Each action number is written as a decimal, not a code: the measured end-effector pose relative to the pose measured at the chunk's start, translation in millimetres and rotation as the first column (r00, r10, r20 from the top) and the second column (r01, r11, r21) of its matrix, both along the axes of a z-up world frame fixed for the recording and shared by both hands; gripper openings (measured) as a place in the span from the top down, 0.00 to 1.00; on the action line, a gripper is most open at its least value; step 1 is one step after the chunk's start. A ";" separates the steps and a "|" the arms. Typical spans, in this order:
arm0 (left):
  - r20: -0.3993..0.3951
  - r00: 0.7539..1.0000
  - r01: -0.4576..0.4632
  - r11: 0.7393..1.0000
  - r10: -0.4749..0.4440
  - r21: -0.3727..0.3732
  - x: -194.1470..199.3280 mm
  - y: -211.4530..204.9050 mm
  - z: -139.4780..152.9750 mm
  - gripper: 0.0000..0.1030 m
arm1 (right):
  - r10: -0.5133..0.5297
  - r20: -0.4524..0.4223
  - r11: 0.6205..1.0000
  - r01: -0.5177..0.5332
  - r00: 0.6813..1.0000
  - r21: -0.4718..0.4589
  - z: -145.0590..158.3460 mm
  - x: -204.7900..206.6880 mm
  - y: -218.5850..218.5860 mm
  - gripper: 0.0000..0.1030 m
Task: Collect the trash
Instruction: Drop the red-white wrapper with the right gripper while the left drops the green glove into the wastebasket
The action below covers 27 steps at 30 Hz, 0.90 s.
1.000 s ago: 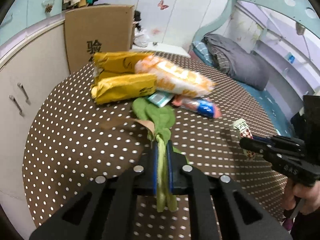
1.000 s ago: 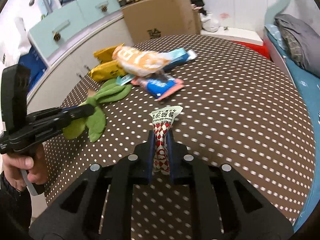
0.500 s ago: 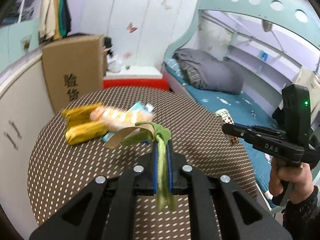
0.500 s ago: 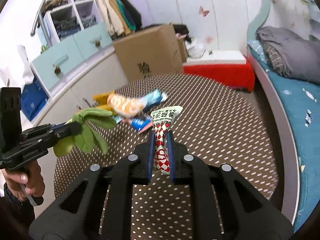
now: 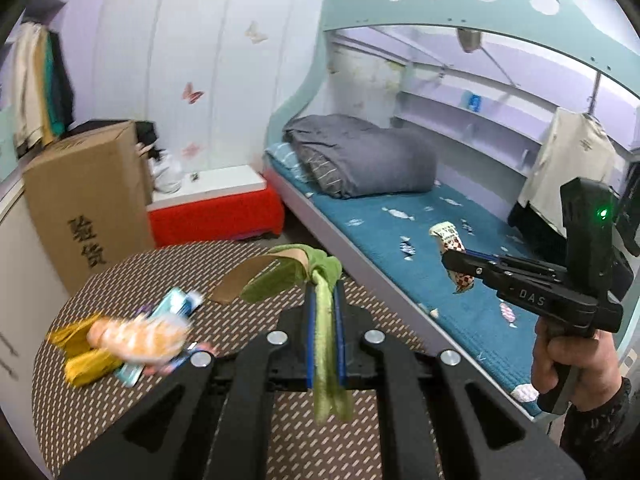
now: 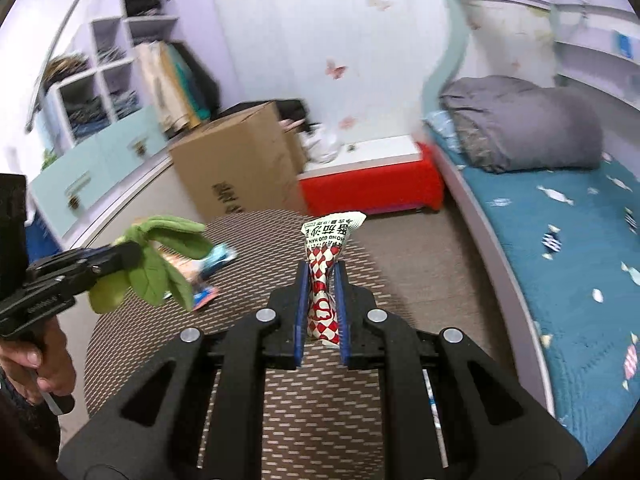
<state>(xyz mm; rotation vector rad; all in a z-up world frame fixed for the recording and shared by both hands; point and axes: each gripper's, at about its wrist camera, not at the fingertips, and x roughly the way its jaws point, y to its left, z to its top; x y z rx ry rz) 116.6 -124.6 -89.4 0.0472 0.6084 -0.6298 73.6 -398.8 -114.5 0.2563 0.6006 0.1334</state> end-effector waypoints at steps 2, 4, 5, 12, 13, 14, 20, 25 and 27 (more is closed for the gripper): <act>0.002 1.000 0.025 1.000 -0.025 -0.001 5.0 -19.6 2.4 0.93 | -0.056 -0.025 0.998 0.056 0.998 0.005 -10.5 1.1 -27.4 0.87; -0.001 0.999 0.046 0.999 -0.046 0.000 9.6 -37.5 1.8 0.93 | -0.107 -0.076 0.994 0.108 0.991 0.005 -29.8 4.2 -54.2 0.87; -0.008 0.998 0.064 0.998 -0.064 0.001 12.1 -51.1 -0.1 0.93 | -0.121 -0.092 0.992 0.122 0.988 0.009 -37.2 4.7 -62.6 0.87; -0.059 0.989 0.140 0.989 -0.138 0.035 23.8 -116.4 -24.8 0.93 | -0.200 -0.279 0.972 0.226 0.939 0.066 -128.9 31.0 -122.9 0.87; -0.063 0.988 0.146 0.989 -0.143 0.040 26.0 -123.3 -27.6 0.93 | -0.199 -0.297 0.970 0.230 0.934 0.076 -138.9 37.4 -123.8 0.87; -0.070 0.986 0.154 0.987 -0.150 0.049 29.3 -132.7 -32.3 0.93 | -0.197 -0.313 0.968 0.234 0.929 0.087 -149.0 40.6 -128.0 0.87; -0.116 0.978 0.184 0.979 -0.174 0.083 46.6 -174.2 -53.0 0.93 | -0.200 -0.412 0.951 0.278 0.889 0.139 -213.3 66.6 -154.0 0.86; -0.158 0.969 0.212 0.970 -0.192 0.120 60.5 -206.2 -72.8 0.93 | -0.200 -0.509 0.921 0.338 0.837 0.194 -265.0 77.3 -179.5 0.28; -0.177 0.965 0.221 0.965 -0.195 0.142 66.2 -221.1 -84.4 0.93 | -0.213 -0.530 0.904 0.371 0.821 0.211 -277.6 72.8 -188.7 0.27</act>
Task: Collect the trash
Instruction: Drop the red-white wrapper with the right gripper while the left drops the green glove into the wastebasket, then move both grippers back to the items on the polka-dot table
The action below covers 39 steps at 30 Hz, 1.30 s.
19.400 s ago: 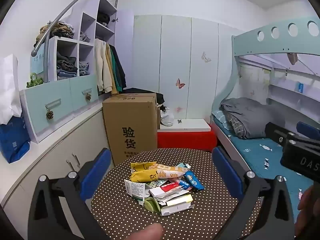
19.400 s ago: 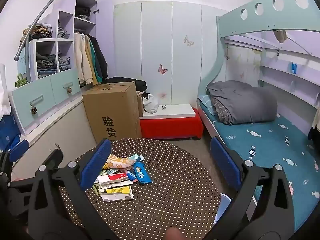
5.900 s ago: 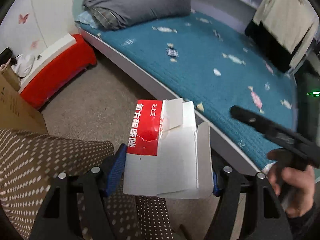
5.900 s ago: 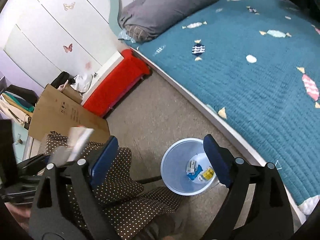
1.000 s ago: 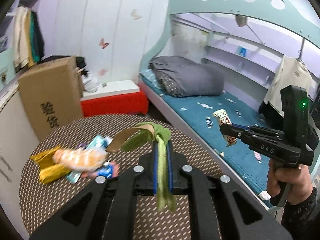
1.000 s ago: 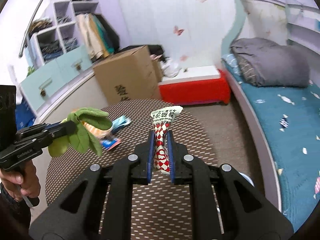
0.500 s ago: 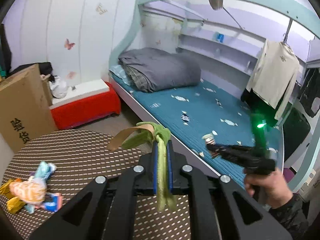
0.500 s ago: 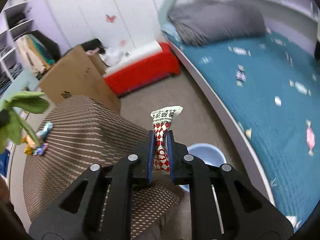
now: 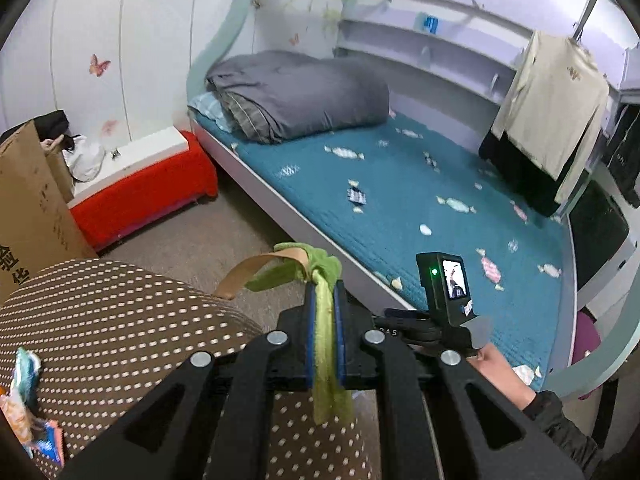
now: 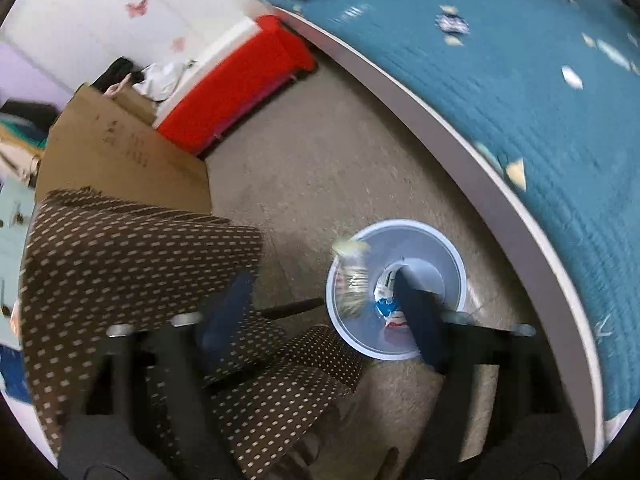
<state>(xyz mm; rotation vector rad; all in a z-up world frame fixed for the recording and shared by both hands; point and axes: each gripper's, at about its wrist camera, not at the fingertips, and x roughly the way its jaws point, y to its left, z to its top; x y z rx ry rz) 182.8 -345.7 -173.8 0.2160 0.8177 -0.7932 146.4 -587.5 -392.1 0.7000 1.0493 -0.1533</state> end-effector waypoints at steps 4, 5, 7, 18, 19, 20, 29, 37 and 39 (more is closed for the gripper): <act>-0.052 0.998 0.032 0.999 -0.030 0.044 9.4 -29.2 -25.0 0.93 | -0.089 0.032 0.996 0.089 0.995 0.009 5.7 -24.1 -18.7 0.21; -0.071 0.997 0.044 0.997 -0.040 0.059 12.5 -39.9 -34.1 0.93 | -0.100 0.042 0.995 0.099 0.994 0.010 8.8 -28.1 -21.8 0.20; -0.105 0.993 0.067 0.994 -0.057 0.090 17.4 -56.4 -47.6 0.93 | -0.130 0.078 0.991 0.130 0.988 0.000 23.1 -41.8 -32.2 0.19; -0.259 0.958 0.190 0.951 -0.125 0.243 31.2 -124.5 -114.4 0.85 | -0.186 0.202 0.979 0.198 0.962 -0.041 79.3 -73.4 -57.2 0.13; -0.266 0.956 0.194 0.947 -0.124 0.255 32.6 -128.3 -117.8 0.68 | -0.187 0.207 0.979 0.199 0.960 -0.042 81.6 -73.1 -57.3 0.13; -0.271 0.956 0.188 0.943 -0.111 0.276 35.6 -131.0 -122.4 0.51 | -0.187 0.211 0.979 0.200 0.959 -0.043 83.5 -73.1 -56.6 0.12; -0.180 0.984 0.049 0.961 0.001 0.272 45.1 -107.4 -98.5 0.11 | -0.190 0.215 0.975 0.209 0.958 -0.073 96.1 -77.8 -33.5 0.06; -0.093 0.995 -0.024 0.980 0.043 0.198 30.4 -64.9 -53.6 0.10 | -0.165 0.233 0.975 0.194 0.958 -0.108 123.4 -80.1 -4.0 0.06; -0.074 0.996 -0.035 0.983 0.049 0.182 25.6 -55.5 -43.5 0.10 | -0.152 0.246 0.975 0.186 0.957 -0.119 134.9 -81.2 6.2 0.06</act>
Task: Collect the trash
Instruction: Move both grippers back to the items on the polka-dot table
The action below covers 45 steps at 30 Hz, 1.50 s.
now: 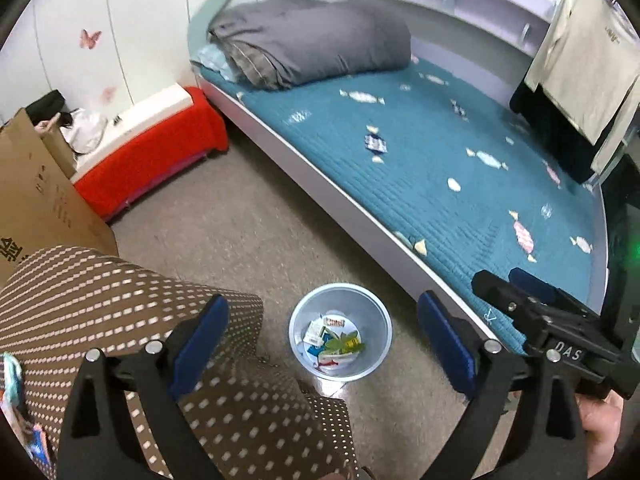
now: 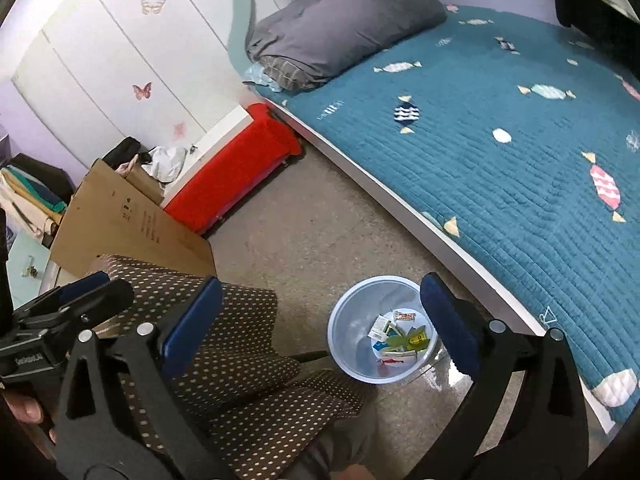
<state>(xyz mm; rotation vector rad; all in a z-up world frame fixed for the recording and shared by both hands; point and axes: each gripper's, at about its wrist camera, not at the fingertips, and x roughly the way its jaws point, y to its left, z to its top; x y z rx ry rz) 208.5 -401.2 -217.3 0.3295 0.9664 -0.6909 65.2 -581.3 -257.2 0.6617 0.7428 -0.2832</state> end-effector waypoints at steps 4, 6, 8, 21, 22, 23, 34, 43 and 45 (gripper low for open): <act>0.057 0.998 -0.009 1.000 0.011 -0.029 -14.3 22.0 23.4 0.09 | 0.027 0.018 0.999 -0.027 0.999 -0.026 22.2 -0.3 21.0 0.06; 0.079 0.997 -0.017 0.999 0.021 -0.048 -20.7 35.1 34.2 0.09 | 0.050 0.032 0.998 -0.049 0.998 -0.044 36.5 -0.2 35.4 0.06; 0.095 0.995 -0.027 0.997 0.034 -0.070 -26.9 49.8 45.5 0.09 | 0.070 0.043 0.996 -0.067 0.997 -0.059 46.6 0.1 47.2 0.06; 0.209 0.958 -0.171 0.976 0.197 -0.138 -52.1 173.7 88.4 0.07 | 0.286 0.104 0.952 -0.269 0.953 -0.147 106.1 18.4 155.1 0.06; 0.208 0.954 -0.188 0.971 0.216 -0.147 -52.7 186.7 89.5 0.07 | 0.308 0.109 0.945 -0.290 0.945 -0.154 109.6 20.7 165.7 0.06; 0.209 0.952 -0.196 0.969 0.225 -0.152 -53.0 195.5 90.5 0.07 | 0.323 0.111 0.939 -0.304 0.940 -0.159 111.9 22.5 173.0 0.06; 0.236 0.886 -0.360 0.913 0.399 -0.190 -62.0 313.1 91.2 0.07 | 0.572 0.097 0.809 -0.539 0.815 -0.235 124.7 59.3 288.5 0.06; 0.255 0.834 -0.451 0.871 0.490 -0.197 -70.6 396.1 80.3 0.07 | 0.730 0.070 0.669 -0.691 0.680 -0.274 122.0 90.7 368.7 0.06; 0.254 0.822 -0.473 0.860 0.509 -0.192 -71.1 416.2 73.6 0.07 | 0.761 0.045 0.631 -0.722 0.647 -0.285 118.3 99.8 385.7 0.06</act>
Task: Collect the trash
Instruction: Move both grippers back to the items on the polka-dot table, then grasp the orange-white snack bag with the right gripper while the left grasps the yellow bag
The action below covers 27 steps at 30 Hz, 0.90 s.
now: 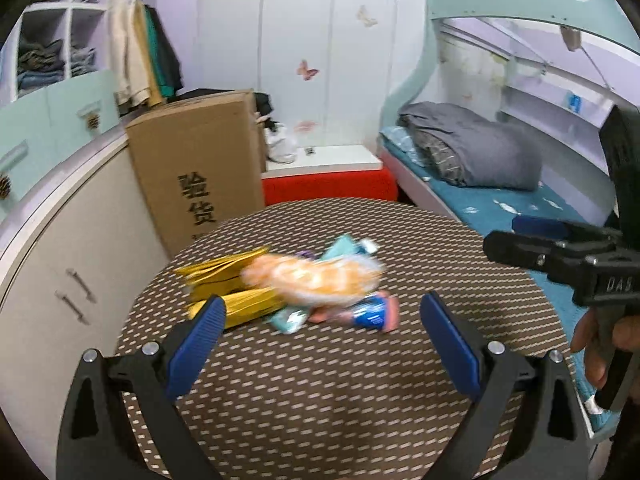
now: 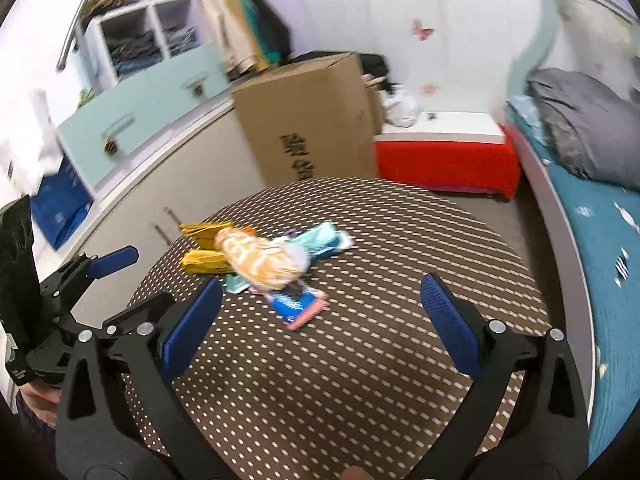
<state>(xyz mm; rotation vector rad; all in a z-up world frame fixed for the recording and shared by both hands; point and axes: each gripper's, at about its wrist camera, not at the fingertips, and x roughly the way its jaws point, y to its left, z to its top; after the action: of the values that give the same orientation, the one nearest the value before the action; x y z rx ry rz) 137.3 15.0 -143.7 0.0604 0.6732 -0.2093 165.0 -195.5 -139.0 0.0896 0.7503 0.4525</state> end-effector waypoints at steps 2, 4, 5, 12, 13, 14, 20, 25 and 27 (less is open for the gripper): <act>-0.012 1.000 -0.028 1.000 0.028 0.001 1.1 17.4 -7.4 0.07 | 0.044 -0.009 0.998 -0.044 0.999 -0.033 -5.6 9.2 16.5 0.06; -0.021 0.999 -0.049 0.999 0.049 0.005 3.1 34.5 -15.2 0.07 | 0.091 -0.021 0.992 -0.092 0.996 -0.082 -14.1 20.8 37.6 0.06; -0.023 0.998 -0.055 0.998 0.055 0.009 3.9 40.1 -18.1 0.07 | 0.107 -0.025 0.989 -0.109 0.994 -0.097 -17.2 23.8 45.3 0.06; -0.042 0.997 -0.056 0.995 0.060 0.087 21.8 68.2 -40.0 0.07 | 0.249 -0.057 0.939 -0.255 0.967 -0.230 -46.4 52.8 102.0 0.06; -0.051 0.997 -0.052 0.994 0.057 0.099 26.1 71.9 -43.7 0.07 | 0.265 -0.054 0.933 -0.270 0.963 -0.237 -48.3 55.6 107.4 0.06; -0.055 0.997 -0.050 0.993 0.056 0.105 28.2 72.8 -45.7 0.07 | 0.274 -0.050 0.928 -0.278 0.960 -0.248 -49.5 57.7 111.3 0.06; -0.077 0.996 -0.046 0.994 0.054 0.102 39.6 84.6 -55.8 0.07 | 0.345 -0.092 0.876 -0.356 0.934 -0.327 -70.9 73.4 135.1 0.46; -0.080 0.997 0.013 0.991 -0.003 0.130 52.5 78.0 -61.4 0.07 | 0.339 -0.111 0.904 -0.356 0.934 -0.236 -69.7 68.7 115.5 0.56; -0.080 0.996 0.058 0.986 -0.046 0.159 61.5 72.4 -65.8 0.07 | 0.312 -0.095 0.921 -0.326 0.945 -0.213 -63.3 63.7 102.9 0.56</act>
<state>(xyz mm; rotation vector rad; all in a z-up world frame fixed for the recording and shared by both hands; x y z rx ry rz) 198.8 87.4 -209.5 0.2267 0.7638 -0.2078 228.7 -92.6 -202.2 -0.2378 0.8747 0.6738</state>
